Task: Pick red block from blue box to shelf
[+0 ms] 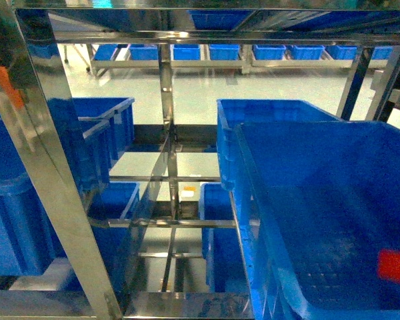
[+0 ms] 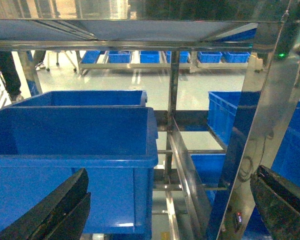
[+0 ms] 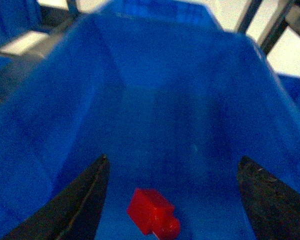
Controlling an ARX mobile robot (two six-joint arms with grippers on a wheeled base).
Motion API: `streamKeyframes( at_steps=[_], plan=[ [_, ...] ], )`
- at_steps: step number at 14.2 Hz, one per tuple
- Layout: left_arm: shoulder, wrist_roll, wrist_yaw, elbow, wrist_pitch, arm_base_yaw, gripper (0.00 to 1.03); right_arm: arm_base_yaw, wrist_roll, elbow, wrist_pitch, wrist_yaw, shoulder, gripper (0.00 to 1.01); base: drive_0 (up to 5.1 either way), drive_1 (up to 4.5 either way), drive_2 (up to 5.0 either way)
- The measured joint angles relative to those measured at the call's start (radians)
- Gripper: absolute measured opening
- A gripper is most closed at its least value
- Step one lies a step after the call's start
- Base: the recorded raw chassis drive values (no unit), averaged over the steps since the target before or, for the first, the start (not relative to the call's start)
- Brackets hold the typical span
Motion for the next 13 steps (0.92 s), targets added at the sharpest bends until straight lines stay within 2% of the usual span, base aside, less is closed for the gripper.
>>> streamKeyframes(
  at_steps=[1,2,3,7,8,9,10,13],
  plan=[
    [0.0,0.0,0.0,0.0,0.0,0.0,0.98,0.014,0.019,-0.048,0.227,0.035,-0.025,0.71,0.0,0.0,0.0],
    [0.0,0.0,0.0,0.0,0.004,-0.002,0.98,-0.005,0.035,-0.076,0.347,0.045,-0.038,0.6,0.0,0.0,0.0],
    [0.0,0.0,0.0,0.0,0.0,-0.002,0.98,-0.027,0.047,-0.124,0.369,0.042,-0.079,0.47,0.0,0.0,0.0],
    [0.0,0.0,0.0,0.0,0.0,-0.002,0.98,-0.079,0.051,-0.197,0.227,-0.01,-0.305,0.01,0.0,0.0,0.0],
    [0.0,0.0,0.0,0.0,0.0,-0.002,0.98,-0.091,0.054,-0.212,0.182,-0.024,-0.36,0.02,0.0,0.0,0.0],
    [0.0,0.0,0.0,0.0,0.0,-0.002,0.98,-0.153,0.053,-0.224,0.135,-0.095,-0.424,0.02,0.0,0.0,0.0],
    [0.0,0.0,0.0,0.0,0.0,-0.002,0.98,-0.182,0.054,-0.232,0.09,-0.095,-0.482,0.02,0.0,0.0,0.0],
    [0.0,0.0,0.0,0.0,0.0,-0.002,0.98,-0.174,0.054,-0.247,-0.044,-0.106,-0.634,0.02,0.0,0.0,0.0]
  ],
)
